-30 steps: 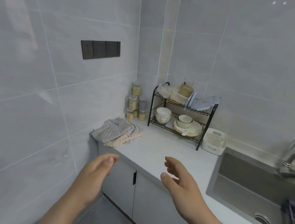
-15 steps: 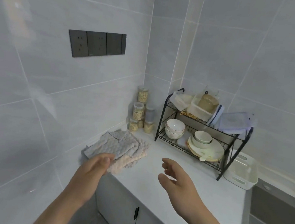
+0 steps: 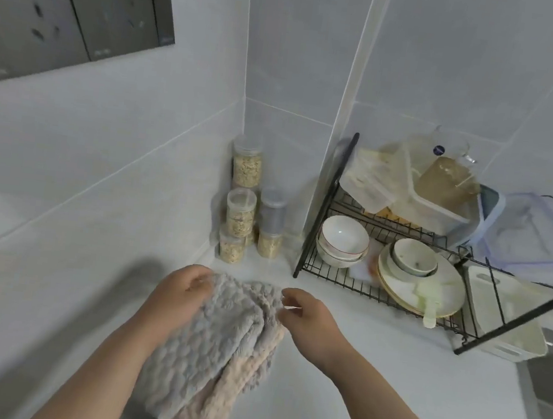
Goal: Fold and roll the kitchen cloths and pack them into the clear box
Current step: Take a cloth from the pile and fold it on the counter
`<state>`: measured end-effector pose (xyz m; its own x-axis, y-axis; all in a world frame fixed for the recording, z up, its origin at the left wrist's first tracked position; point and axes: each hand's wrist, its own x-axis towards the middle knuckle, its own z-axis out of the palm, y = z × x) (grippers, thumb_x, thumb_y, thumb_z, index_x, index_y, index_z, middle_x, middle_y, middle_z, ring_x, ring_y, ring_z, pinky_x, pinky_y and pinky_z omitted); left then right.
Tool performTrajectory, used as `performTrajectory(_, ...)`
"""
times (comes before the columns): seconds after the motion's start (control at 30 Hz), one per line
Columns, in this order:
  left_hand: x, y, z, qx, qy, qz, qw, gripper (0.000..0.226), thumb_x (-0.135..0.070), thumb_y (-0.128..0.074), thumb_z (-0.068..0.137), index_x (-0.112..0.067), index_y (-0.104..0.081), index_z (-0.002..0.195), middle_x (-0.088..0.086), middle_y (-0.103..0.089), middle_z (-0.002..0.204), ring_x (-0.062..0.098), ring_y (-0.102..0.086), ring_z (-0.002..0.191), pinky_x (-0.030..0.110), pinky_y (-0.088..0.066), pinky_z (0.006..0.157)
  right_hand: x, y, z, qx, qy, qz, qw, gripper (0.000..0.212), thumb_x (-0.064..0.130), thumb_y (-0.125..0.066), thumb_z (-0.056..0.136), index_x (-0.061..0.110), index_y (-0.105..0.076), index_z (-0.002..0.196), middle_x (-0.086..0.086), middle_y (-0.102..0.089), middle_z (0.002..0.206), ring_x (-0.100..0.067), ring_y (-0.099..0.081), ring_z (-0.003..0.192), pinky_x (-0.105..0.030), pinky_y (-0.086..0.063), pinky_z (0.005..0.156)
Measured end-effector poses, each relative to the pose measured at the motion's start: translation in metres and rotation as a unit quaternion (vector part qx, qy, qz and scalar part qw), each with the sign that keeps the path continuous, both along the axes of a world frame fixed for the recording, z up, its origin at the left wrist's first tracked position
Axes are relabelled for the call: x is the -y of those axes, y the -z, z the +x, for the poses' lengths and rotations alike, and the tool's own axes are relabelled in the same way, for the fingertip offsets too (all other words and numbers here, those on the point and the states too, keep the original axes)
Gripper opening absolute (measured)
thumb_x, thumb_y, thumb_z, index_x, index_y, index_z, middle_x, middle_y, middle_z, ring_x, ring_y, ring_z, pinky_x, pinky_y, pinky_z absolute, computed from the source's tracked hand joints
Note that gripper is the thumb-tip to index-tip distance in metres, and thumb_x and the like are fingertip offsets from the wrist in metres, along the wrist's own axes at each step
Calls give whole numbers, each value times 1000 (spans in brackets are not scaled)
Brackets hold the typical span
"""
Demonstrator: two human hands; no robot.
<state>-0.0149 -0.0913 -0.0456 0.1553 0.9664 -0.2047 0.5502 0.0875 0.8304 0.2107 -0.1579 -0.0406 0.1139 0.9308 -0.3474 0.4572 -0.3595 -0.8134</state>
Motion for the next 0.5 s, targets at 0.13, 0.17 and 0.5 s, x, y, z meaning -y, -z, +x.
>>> performTrajectory(0.13, -45, 43, 1, -107, 56, -30, 992, 29, -29, -59, 89, -29, -61, 118, -6, -63, 122, 13, -58, 112, 32, -44, 97, -36, 30, -7, 24, 20, -45, 999, 19, 19, -51, 91, 9, -57, 106, -1, -54, 98, -17, -45, 76, -28, -37, 65)
performTrajectory(0.17, -51, 53, 3, -133, 74, -28, 988, 36, -28, -58, 89, -24, -59, 125, -3, -62, 126, 14, -58, 115, 32, -44, 98, -42, 37, -9, 33, 20, -57, 998, 17, 20, -51, 91, 12, -57, 104, -1, -54, 101, -16, -47, 79, -26, -38, 67)
performTrajectory(0.5, -77, 105, 9, -279, 147, 7, 949, 53, -32, -61, 86, -15, -48, 135, 6, -48, 139, 27, -41, 131, 48, -38, 106, -64, 86, -27, 118, 4, -160, 980, 14, 13, -45, 89, 14, -57, 96, -4, -58, 85, -16, -51, 64, -23, -39, 47)
